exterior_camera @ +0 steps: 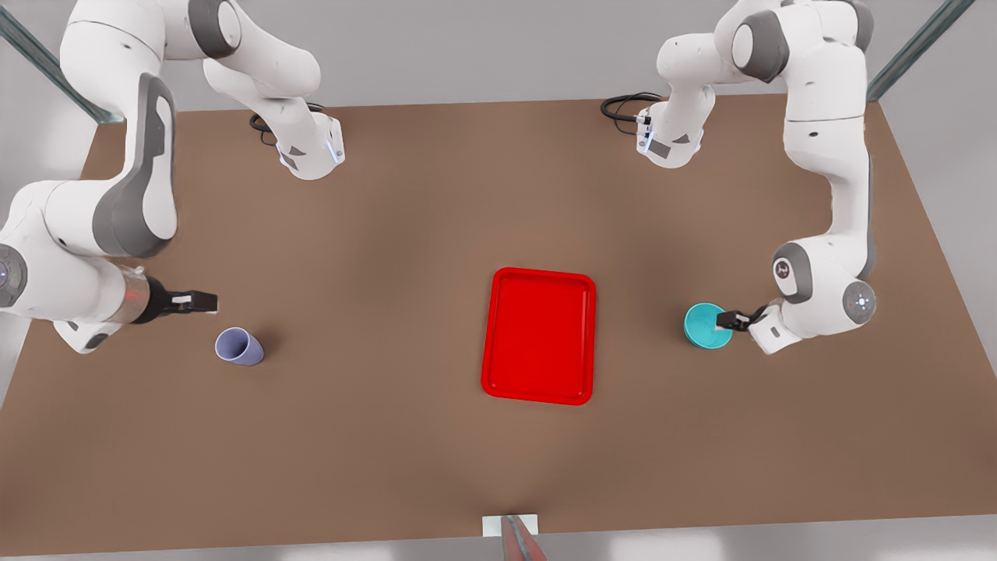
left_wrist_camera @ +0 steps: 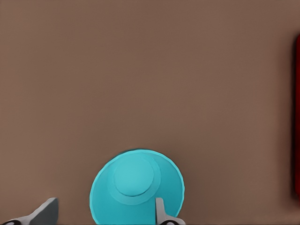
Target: Place the bowl on the tray with the left arm and the cup on the tray with the right arm
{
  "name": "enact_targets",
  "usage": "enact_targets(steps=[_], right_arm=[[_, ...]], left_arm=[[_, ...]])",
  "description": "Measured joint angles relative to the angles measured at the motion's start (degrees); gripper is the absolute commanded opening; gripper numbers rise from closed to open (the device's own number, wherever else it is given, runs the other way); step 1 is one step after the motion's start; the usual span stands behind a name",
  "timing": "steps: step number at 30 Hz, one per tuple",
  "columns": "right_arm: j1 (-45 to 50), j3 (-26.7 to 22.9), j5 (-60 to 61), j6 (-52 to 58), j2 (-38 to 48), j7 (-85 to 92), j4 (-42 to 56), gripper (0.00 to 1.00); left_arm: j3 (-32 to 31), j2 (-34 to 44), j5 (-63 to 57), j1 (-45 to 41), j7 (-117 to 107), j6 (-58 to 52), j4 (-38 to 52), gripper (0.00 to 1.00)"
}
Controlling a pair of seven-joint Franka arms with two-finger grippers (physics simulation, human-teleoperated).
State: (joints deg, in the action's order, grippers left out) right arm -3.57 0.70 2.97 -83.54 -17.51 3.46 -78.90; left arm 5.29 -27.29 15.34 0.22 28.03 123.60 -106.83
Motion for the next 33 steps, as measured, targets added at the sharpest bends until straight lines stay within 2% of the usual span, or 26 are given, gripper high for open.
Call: enact_targets(steps=[4, 6, 8, 9, 10, 11, 12, 13, 14, 16, 20, 25, 27, 29, 31, 33], right_arm=[[0.6, -0.2, -1.0, 1.4, -0.8, 0.1, -1.9, 1.0], [-0.1, -0.2, -1.0, -6.8, -0.8, 0.0, -6.9, 1.0], [0.6, -0.2, -1.0, -11.6, -3.0, 0.1, -8.8, 1.0], [0.5, -0.2, -1.0, -14.0, -3.3, 0.1, -10.7, 1.0], [-0.1, -0.2, -1.0, -16.2, -3.0, 0.1, -13.2, 1.0], [0.1, -0.4, -1.0, -17.3, -3.0, 0.1, -13.7, 1.0], [0.7, -1.6, -1.1, -19.1, -2.7, 0.1, -15.3, 1.0], [4.9, -7.5, -1.1, -21.4, -2.1, 1.4, -17.1, 1.0], [5.0, -8.6, -0.8, -21.5, -2.6, 2.4, -17.3, 1.0], [4.7, -8.8, -0.4, -21.8, -3.1, 3.4, -19.1, 1.0], [5.0, -10.7, 0.5, -32.3, -4.1, 5.7, -26.4, 1.0], [4.5, -11.9, 0.7, -35.6, -5.6, 7.6, -28.6, 1.0], [4.5, -12.4, 0.7, -36.5, -6.2, 8.6, -28.4, 1.0], [4.5, -13.0, 0.8, -37.5, -7.8, 10.7, -28.1, 1.0], [4.4, -13.1, 0.8, -37.8, -8.6, 11.0, -28.0, 0.76], [4.4, -13.3, 0.8, -38.4, -9.2, 11.1, -28.1, 0.76]], left_arm=[[1.3, -3.1, 3.0, 0.1, 1.0, 1.2, 0.0, 1.0], [1.3, -4.9, 3.7, 0.0, 1.0, 2.3, 0.0, 1.0], [1.3, -6.1, 4.1, 0.0, 1.0, 2.8, 0.5, 0.68], [1.3, -6.2, 4.2, 0.1, 1.0, 3.0, 0.6, 0.41], [1.3, -6.2, 4.3, 0.1, 1.0, 2.9, 0.6, 0.29], [1.3, -6.3, 4.4, 0.1, 1.0, 2.9, 0.6, 0.25], [1.3, -6.3, 4.5, 0.1, 1.0, 2.9, 0.6, 0.23], [1.3, -6.6, 4.5, 0.1, 1.0, 2.9, 0.6, 0.23], [1.3, -7.0, 4.6, 0.1, 0.9, 3.0, 0.7, 0.23], [1.3, -7.5, 4.8, 0.1, 0.9, 3.0, 0.7, 0.22], [1.3, -7.8, 5.6, 0.1, 0.8, 2.8, 0.7, 0.21], [1.2, -7.2, 5.4, -0.2, -2.0, -1.7, 4.2, 0.21], [0.3, -6.7, 4.4, -0.8, -4.7, -3.1, 5.4, 0.21], [-3.3, -6.1, 3.1, -0.9, -9.3, -3.6, 6.1, 0.21], [-7.8, -5.6, 2.3, -0.9, -15.7, -3.6, 7.0, 0.21], [-12.9, -5.2, 1.8, -0.9, -23.1, -3.7, 8.0, 0.21]])
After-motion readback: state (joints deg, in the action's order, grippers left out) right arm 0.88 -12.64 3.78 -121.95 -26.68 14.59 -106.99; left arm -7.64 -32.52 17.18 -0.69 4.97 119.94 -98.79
